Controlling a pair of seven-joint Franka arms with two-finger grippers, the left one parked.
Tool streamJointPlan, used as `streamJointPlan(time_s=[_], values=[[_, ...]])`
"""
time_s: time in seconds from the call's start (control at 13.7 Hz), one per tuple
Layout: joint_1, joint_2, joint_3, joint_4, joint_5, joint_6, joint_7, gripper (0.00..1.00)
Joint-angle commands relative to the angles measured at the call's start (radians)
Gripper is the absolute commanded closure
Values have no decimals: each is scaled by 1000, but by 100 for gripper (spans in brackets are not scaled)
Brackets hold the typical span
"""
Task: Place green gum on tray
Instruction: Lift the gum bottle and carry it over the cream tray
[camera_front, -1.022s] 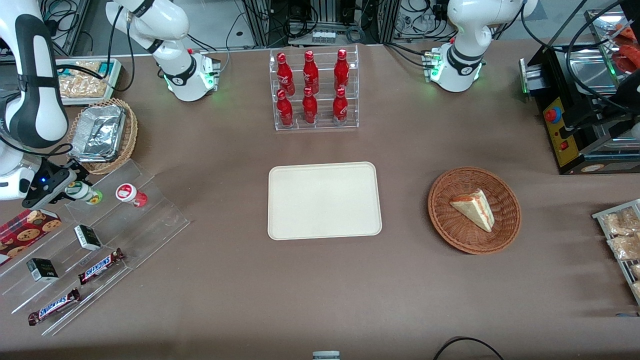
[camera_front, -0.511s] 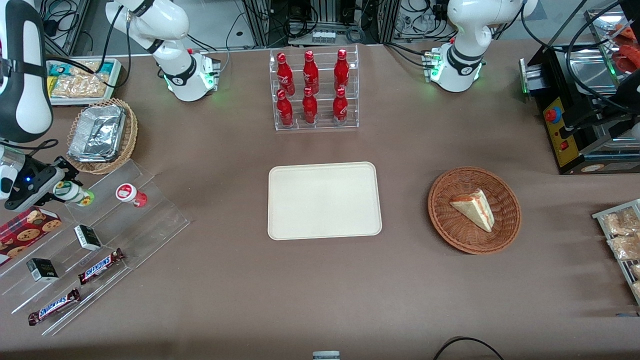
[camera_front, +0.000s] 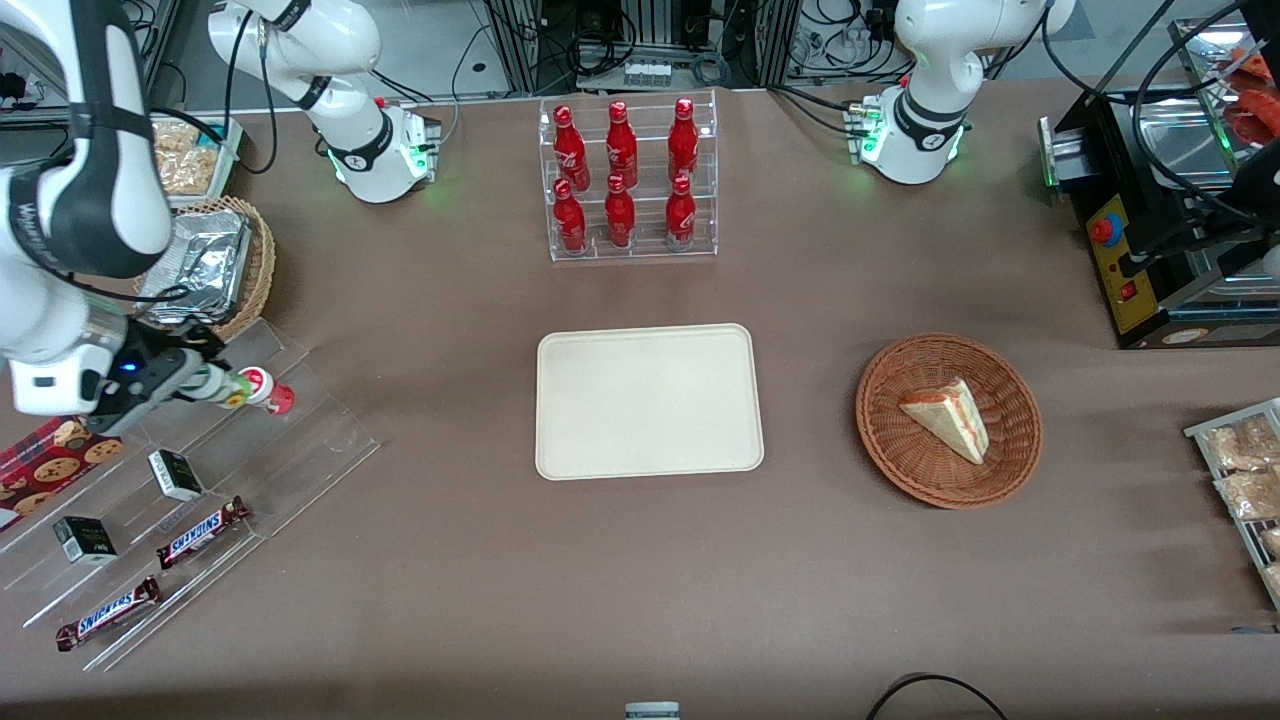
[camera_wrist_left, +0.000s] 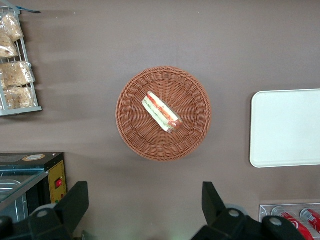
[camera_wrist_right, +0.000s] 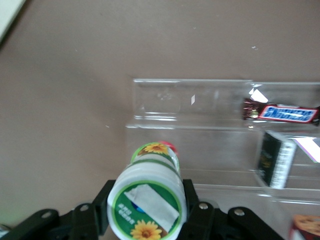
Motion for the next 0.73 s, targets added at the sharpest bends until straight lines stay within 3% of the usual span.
streamJointPlan(time_s=[0.0,0.36,0.66], values=[[89,14,-4,21,-1,-32,178,100],[281,63,-5,22,55,-1,532,100],[433,152,-5,68,62,65,816,100]])
